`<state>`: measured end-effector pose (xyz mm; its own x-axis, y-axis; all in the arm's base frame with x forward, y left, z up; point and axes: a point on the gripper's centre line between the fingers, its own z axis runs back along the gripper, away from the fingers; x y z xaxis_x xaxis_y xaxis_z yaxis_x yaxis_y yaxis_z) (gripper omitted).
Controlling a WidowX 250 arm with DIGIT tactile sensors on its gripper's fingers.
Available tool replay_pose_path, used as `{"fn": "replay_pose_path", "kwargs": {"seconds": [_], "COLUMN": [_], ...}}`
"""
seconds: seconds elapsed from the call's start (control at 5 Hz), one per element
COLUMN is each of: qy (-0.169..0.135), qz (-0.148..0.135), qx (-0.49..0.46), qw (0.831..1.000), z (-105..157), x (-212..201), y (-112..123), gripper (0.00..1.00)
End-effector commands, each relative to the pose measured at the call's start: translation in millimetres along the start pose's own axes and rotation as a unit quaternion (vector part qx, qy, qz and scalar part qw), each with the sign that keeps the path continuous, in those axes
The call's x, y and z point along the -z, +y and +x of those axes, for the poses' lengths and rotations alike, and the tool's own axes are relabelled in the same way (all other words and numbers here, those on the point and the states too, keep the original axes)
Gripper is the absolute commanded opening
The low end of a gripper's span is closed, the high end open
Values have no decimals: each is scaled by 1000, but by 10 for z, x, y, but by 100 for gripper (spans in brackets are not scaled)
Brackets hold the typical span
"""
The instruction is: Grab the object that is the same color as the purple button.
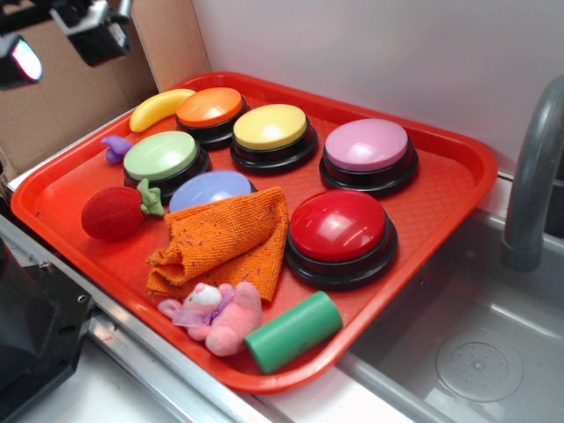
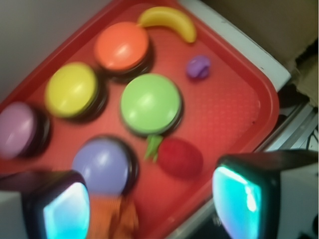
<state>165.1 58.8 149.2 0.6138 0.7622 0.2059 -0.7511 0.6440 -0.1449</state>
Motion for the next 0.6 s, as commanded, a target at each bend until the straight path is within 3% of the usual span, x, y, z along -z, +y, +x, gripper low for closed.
{"fn": "replay_pose_path", "kwargs": {"seconds": [0.0,0.2,0.4], "qy": [-65,-76,-82], "qz": [11,5,23], "qx": [-125,-141,-176], "qw": [990,987,981], "z": [421,544,696], "x": [459,703,906], "y": [223,306,423], "gripper": [100,100,100]}}
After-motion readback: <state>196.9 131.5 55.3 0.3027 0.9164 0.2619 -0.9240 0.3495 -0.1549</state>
